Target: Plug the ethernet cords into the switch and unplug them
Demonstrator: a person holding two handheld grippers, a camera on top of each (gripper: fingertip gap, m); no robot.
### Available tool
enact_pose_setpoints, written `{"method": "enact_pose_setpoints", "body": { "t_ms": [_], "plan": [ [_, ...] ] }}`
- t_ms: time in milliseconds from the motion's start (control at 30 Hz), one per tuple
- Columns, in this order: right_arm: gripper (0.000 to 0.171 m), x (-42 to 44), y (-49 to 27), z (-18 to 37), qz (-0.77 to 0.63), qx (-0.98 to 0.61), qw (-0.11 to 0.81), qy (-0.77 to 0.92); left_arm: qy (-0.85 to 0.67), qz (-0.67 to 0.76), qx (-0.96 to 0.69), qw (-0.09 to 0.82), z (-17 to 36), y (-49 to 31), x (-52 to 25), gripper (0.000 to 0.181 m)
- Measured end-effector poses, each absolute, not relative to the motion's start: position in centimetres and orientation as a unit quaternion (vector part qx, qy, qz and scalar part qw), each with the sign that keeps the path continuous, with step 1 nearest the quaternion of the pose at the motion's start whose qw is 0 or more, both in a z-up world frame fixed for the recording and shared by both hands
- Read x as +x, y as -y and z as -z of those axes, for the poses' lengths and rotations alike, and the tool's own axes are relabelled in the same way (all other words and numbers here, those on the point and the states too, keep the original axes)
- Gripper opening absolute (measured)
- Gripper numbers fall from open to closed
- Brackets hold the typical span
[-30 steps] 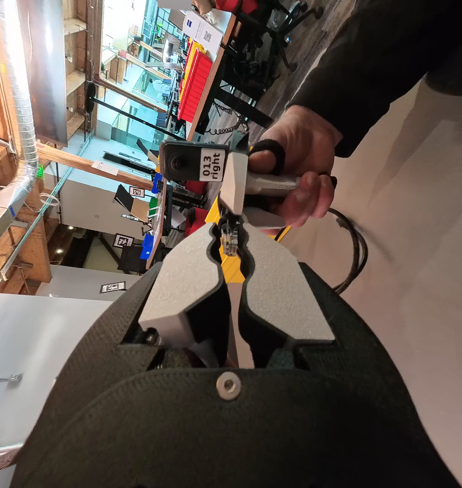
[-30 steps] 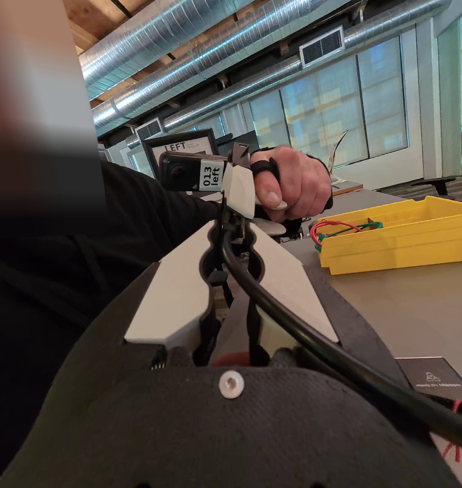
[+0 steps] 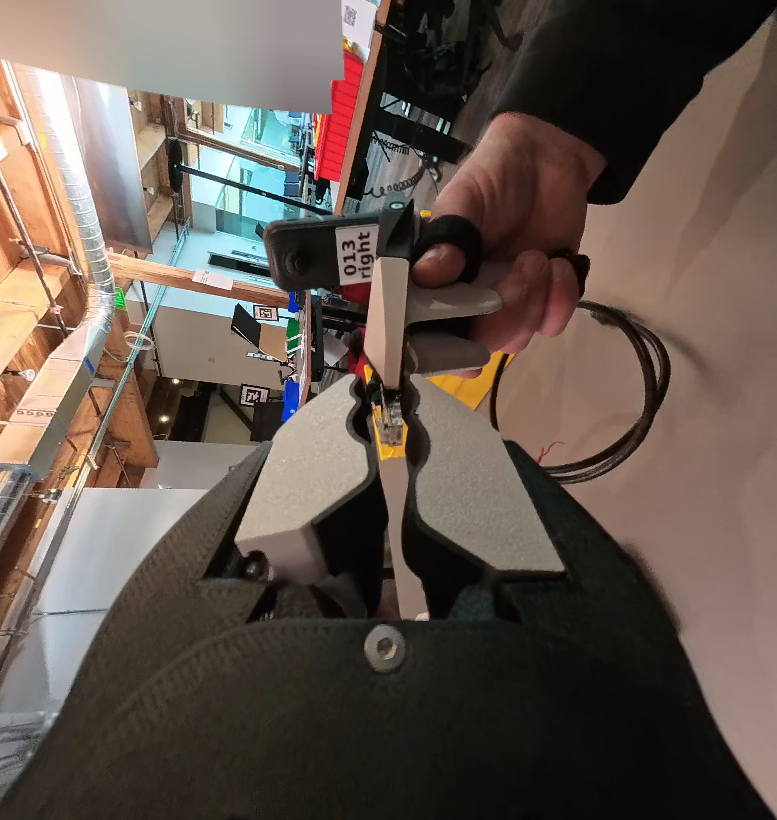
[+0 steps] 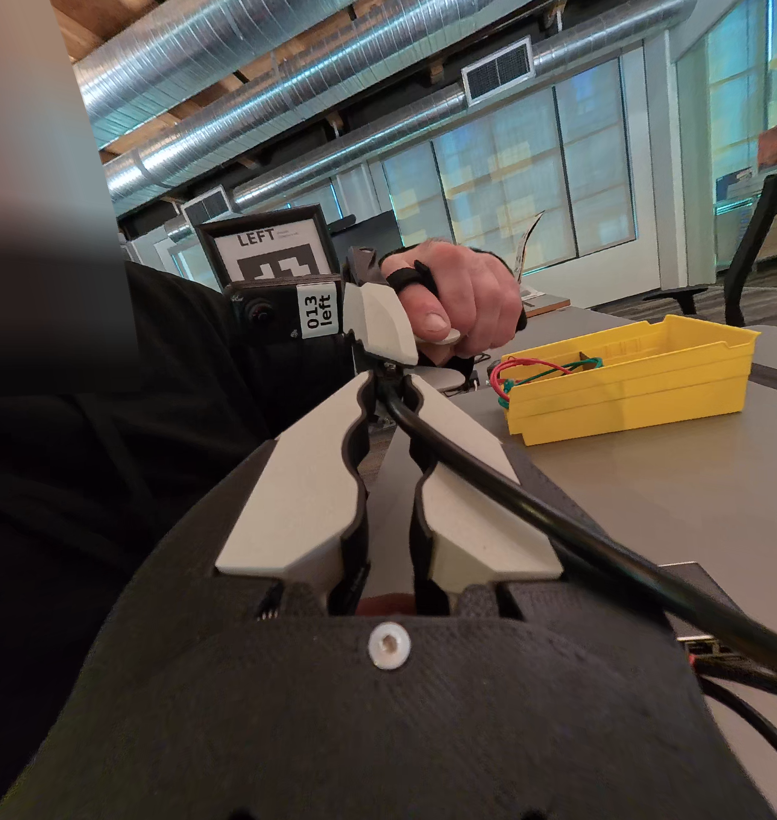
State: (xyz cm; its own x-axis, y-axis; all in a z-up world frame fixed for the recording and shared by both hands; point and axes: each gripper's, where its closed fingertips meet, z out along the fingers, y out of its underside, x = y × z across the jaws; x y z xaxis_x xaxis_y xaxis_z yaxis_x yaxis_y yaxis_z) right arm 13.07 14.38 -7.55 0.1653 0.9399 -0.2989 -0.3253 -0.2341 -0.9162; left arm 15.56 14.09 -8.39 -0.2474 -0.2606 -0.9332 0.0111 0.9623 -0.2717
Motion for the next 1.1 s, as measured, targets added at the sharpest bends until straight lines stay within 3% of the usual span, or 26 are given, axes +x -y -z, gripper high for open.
{"method": "enact_pose_setpoints", "body": {
  "t_ms": [33,600,733,800,967,1100],
  "plan": [
    [0.009,13.0,-14.4,7.6,-0.578,-0.534,0.544,0.291,-0.785,0.105,-0.074,0.606,8.5,-14.1,15.5,0.01],
    [0.01,13.0,-15.2,8.1,-0.518,-0.558,0.576,0.296,-0.782,0.106,-0.085,0.608,8.8,-15.1,15.5,0.013],
    [0.01,13.7,-16.8,8.8,-0.432,-0.585,0.62,0.293,-0.773,0.101,-0.157,0.606,9.3,-18.3,15.5,0.047],
    [0.01,13.8,-17.5,9.5,-0.371,-0.599,0.643,0.3,-0.762,0.126,-0.218,0.597,9.8,-19.9,15.3,0.051],
    [0.01,13.9,-18.6,10.2,-0.231,-0.604,0.691,0.323,-0.695,0.362,-0.41,0.467,11.7,-20.6,14.6,0.054],
    [0.011,13.3,-18.1,10.0,-0.11,-0.584,0.711,0.376,-0.609,0.561,-0.477,0.295,11.9,-18.7,13.9,0.056]
  ]
}}
